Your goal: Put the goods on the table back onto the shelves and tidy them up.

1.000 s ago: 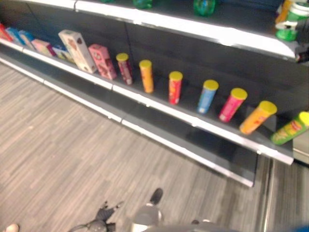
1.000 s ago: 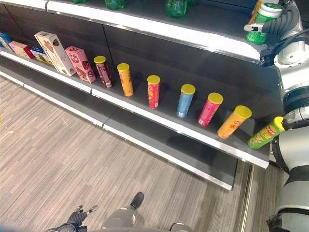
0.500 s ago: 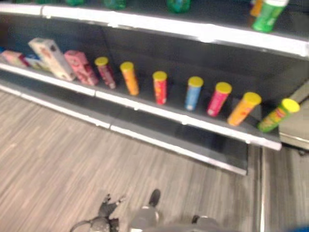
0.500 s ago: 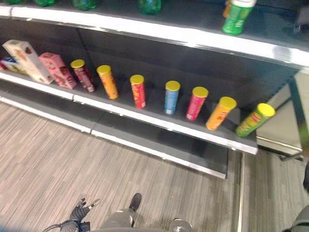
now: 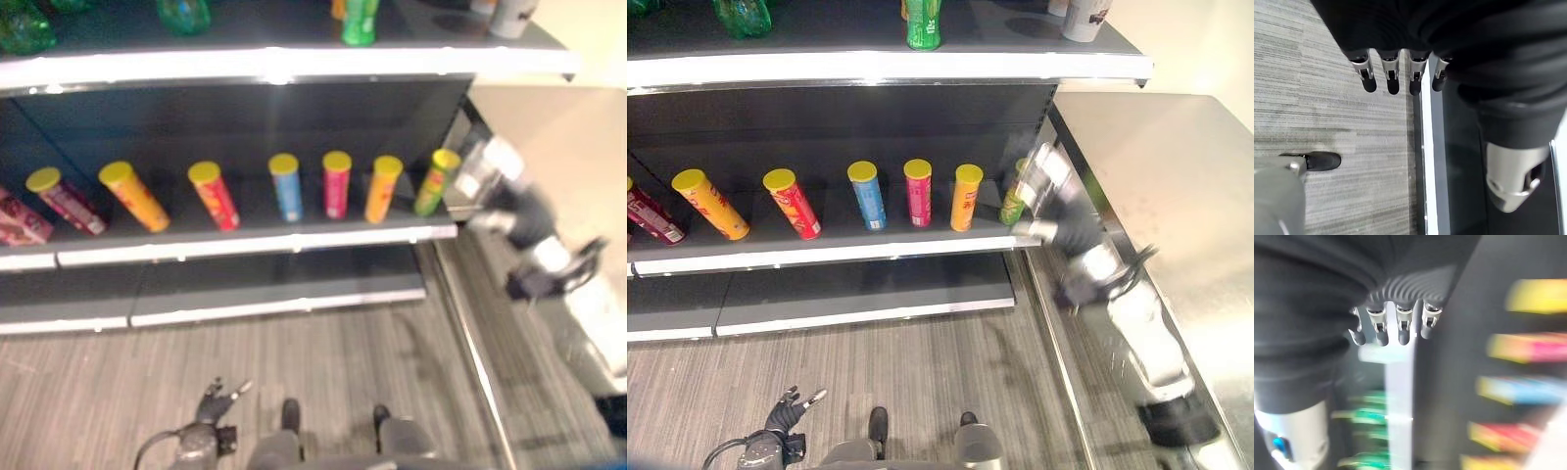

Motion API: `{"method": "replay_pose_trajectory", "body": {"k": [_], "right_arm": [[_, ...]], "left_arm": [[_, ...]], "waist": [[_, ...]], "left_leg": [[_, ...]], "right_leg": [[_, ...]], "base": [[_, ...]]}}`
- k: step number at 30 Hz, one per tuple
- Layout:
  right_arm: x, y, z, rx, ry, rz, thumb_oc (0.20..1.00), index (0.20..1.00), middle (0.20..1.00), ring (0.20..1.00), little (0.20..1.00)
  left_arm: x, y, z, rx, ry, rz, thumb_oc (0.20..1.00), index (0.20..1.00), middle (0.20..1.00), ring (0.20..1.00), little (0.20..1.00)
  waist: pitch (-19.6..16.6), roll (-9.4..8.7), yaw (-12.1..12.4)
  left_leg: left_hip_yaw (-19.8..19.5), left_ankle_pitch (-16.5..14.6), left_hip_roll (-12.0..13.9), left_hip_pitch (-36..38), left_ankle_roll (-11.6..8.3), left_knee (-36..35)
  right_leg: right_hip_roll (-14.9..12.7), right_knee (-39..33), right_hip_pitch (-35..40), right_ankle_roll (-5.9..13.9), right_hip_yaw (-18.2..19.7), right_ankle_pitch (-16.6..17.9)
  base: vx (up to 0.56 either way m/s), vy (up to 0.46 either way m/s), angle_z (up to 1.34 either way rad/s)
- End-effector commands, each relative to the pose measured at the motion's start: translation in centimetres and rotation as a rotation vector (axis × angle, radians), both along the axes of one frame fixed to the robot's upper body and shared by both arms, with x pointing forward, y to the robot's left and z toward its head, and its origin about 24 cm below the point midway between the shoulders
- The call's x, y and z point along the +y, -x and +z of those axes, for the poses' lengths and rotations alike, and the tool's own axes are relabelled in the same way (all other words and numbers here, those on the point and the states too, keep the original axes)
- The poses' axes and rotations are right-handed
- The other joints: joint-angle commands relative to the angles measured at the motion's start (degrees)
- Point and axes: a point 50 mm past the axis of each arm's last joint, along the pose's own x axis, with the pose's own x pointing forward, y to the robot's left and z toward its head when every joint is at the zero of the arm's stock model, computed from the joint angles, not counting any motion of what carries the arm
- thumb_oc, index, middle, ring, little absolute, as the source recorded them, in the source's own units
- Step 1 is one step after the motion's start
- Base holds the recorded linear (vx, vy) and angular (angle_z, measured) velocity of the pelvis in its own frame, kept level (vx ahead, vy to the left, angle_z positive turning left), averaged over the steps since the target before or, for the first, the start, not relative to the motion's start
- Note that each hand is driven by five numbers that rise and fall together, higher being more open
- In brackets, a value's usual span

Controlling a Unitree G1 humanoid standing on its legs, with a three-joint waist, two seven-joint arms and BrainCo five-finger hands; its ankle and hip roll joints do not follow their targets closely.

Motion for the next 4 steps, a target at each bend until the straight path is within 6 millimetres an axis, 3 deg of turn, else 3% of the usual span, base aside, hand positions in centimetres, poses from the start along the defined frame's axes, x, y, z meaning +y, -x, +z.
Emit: {"method": "replay_pose_trajectory", "body": {"k": [1,2,4], "right_arm": [[-1.0,0.0,-3.6,0.1,0.229,-0.039,1.0,1.0,1.0,1.0,1.0],[-1.6,0.4,-7.0,0.207,0.329,-0.099,1.0,1.0,1.0,1.0,1.0],[-2.0,1.3,-11.6,0.376,0.374,-0.209,1.0,1.0,1.0,1.0,1.0]], "left_arm": [[1.1,-0.9,0.7,-0.031,-0.053,-0.062,1.0,1.0,1.0,1.0,1.0],[0.8,-1.0,0.6,-0.025,-0.05,-0.077,1.0,1.0,1.0,1.0,1.0],[0.5,-1.0,0.3,-0.003,-0.052,-0.093,1.0,1.0,1.0,1.0,1.0]], "waist": [[0.3,0.1,-0.1],[0.6,0.26,0.1],[0.4,0.25,0.3]], "left_leg": [[1.5,-15.8,3.6,3.8,-2.88,9.4],[1.3,-16.0,3.7,4.0,-2.85,9.6],[1.3,-15.9,3.5,4.1,-2.65,9.4]], "right_leg": [[-1.1,0.3,-5.6,2.75,-0.8,2.6],[-1.1,0.4,-5.2,2.68,-1.0,2.4],[-1.2,0.0,-5.0,2.57,-1.1,2.6]], "base": [[-0.01,0.002,-0.17],[-0.02,-0.001,-0.22],[0.0,-0.012,-0.15]]}}
